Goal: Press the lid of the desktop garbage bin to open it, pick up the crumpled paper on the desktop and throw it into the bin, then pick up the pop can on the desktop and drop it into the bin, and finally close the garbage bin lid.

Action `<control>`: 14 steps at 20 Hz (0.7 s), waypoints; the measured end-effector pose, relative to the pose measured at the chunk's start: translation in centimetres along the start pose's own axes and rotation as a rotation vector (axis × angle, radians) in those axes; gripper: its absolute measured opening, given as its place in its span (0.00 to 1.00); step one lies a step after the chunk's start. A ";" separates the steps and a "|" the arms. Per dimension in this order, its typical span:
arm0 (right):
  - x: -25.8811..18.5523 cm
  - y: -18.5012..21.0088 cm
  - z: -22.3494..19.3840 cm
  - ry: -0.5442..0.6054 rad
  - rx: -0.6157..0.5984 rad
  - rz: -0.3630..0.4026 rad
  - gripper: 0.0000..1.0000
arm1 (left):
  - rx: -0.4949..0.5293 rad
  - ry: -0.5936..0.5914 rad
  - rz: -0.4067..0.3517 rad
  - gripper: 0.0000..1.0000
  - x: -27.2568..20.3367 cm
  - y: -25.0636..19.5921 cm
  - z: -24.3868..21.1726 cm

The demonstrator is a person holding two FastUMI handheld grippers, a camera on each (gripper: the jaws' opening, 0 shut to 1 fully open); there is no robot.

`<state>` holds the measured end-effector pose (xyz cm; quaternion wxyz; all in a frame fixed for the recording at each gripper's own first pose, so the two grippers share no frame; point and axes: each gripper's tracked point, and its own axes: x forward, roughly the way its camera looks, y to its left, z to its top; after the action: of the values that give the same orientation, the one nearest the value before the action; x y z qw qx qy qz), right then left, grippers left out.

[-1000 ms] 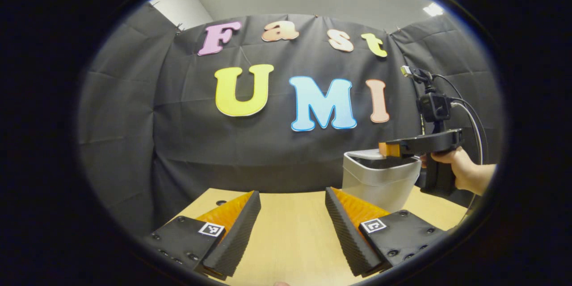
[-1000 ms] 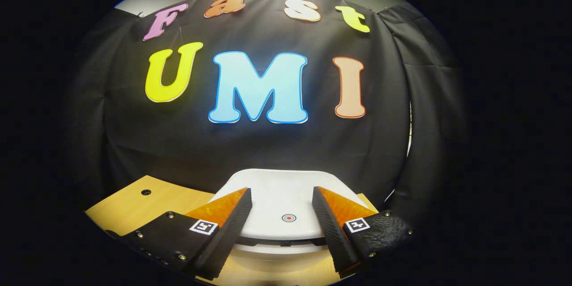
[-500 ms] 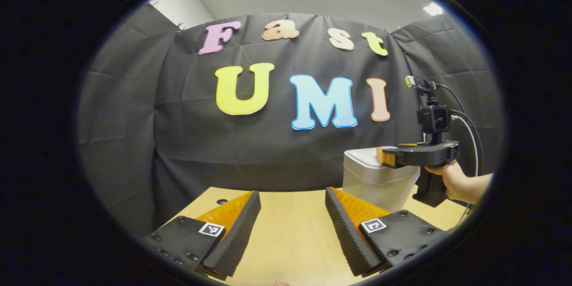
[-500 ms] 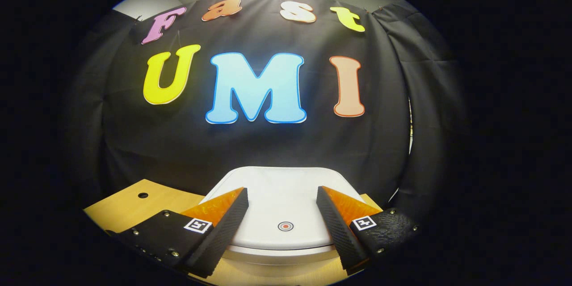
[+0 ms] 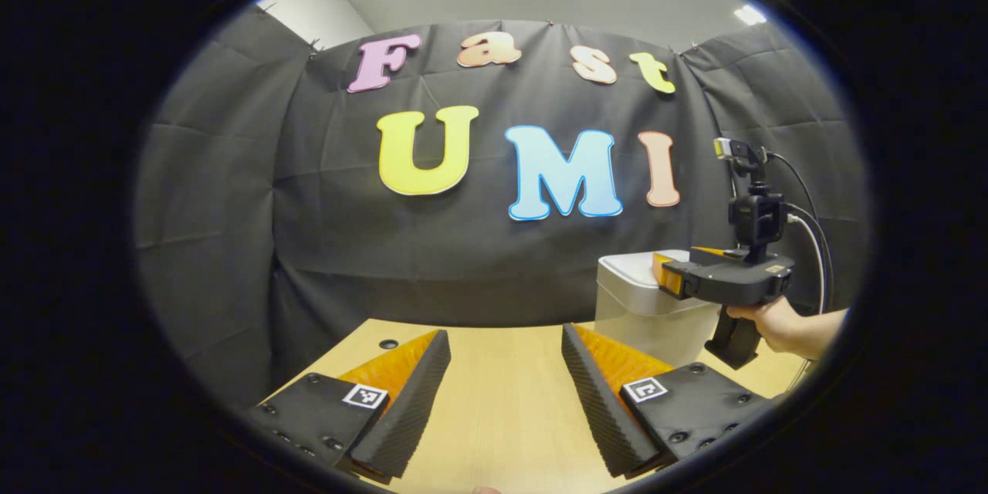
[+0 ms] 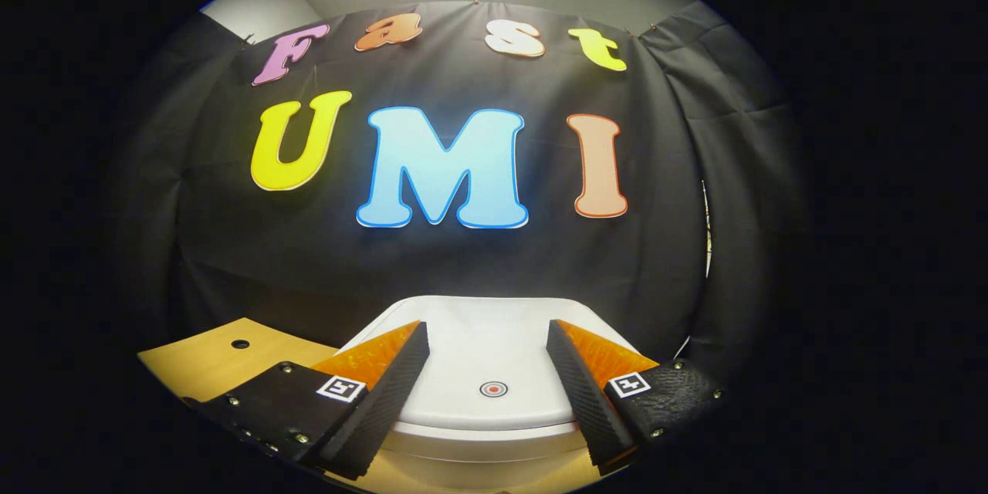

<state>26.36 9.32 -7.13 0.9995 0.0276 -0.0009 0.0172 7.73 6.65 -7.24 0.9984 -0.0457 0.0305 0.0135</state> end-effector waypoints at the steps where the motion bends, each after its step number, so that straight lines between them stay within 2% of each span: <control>1: 0.0 0.1 -0.2 0.002 0.004 -0.001 0.99 | 0.001 -0.002 0.002 1.00 0.0 -0.1 0.1; 2: 0.1 0.0 -0.3 0.008 0.006 0.000 1.00 | 0.004 -0.006 0.004 1.00 0.3 -1.1 1.0; 3: 0.1 0.0 -0.5 0.005 0.016 0.001 0.99 | 0.006 -0.009 0.004 0.95 0.1 -1.3 1.1; 4: 0.0 0.1 -0.4 -0.019 0.006 0.001 0.99 | 0.006 -0.012 0.006 0.85 0.0 -1.5 1.3; 5: 0.1 0.0 -0.4 -0.025 0.003 0.000 1.00 | 0.005 -0.014 0.007 1.00 0.0 -1.7 1.4; 13: 0.1 0.0 0.0 -0.043 0.007 -0.001 0.99 | 0.011 -0.043 0.041 1.00 -2.4 -2.9 2.7; 14: 0.2 0.1 0.1 -0.046 0.010 0.004 0.99 | 0.018 -0.048 0.051 0.95 -2.8 -3.0 3.0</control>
<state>26.55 9.42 -7.00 0.9990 0.0329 -0.0236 0.0185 5.18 3.87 -3.83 0.9985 -0.0358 0.0079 0.0399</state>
